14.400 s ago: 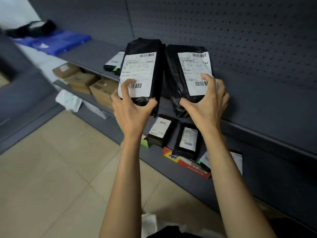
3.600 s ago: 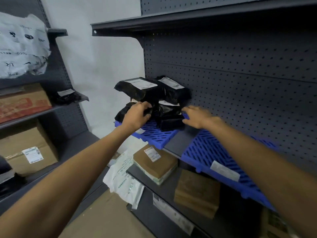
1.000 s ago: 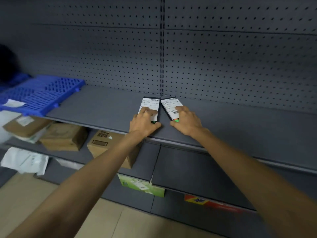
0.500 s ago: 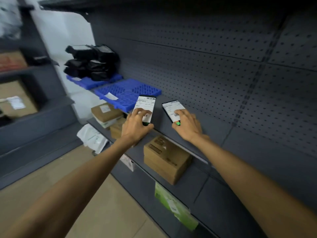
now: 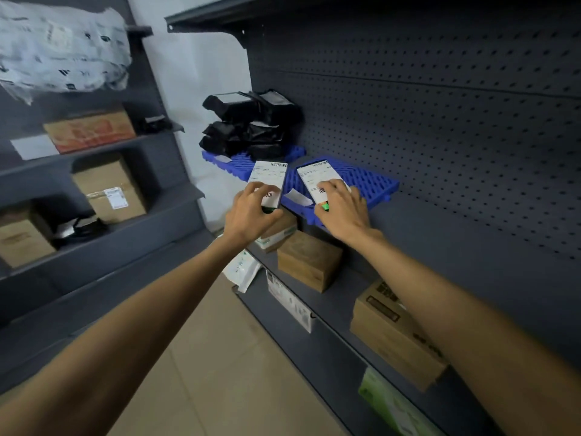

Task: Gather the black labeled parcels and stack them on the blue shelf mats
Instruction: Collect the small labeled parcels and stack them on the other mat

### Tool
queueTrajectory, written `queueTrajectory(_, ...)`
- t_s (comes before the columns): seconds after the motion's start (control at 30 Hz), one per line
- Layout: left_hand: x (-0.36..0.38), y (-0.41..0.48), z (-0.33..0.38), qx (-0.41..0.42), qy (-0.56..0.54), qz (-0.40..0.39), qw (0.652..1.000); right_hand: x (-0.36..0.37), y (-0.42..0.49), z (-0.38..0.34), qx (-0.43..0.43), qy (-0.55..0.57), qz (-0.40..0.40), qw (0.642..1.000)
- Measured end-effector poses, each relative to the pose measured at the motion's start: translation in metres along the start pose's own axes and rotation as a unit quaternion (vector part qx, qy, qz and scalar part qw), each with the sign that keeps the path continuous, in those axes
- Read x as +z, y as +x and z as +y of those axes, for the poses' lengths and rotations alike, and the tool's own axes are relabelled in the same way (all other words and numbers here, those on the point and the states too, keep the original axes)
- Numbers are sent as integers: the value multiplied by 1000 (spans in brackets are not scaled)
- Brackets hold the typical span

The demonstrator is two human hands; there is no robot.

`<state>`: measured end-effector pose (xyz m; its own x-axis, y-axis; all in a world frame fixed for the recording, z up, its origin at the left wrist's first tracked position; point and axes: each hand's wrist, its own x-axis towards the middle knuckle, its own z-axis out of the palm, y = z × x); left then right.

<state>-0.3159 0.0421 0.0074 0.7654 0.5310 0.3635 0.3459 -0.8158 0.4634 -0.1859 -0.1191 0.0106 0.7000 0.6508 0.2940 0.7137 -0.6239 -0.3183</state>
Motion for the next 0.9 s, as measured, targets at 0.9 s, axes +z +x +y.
queueTrajectory(0.9, 119, 262, -38, 149, -20, -243, 958, 73, 161, 89, 147, -30, -50, 987)
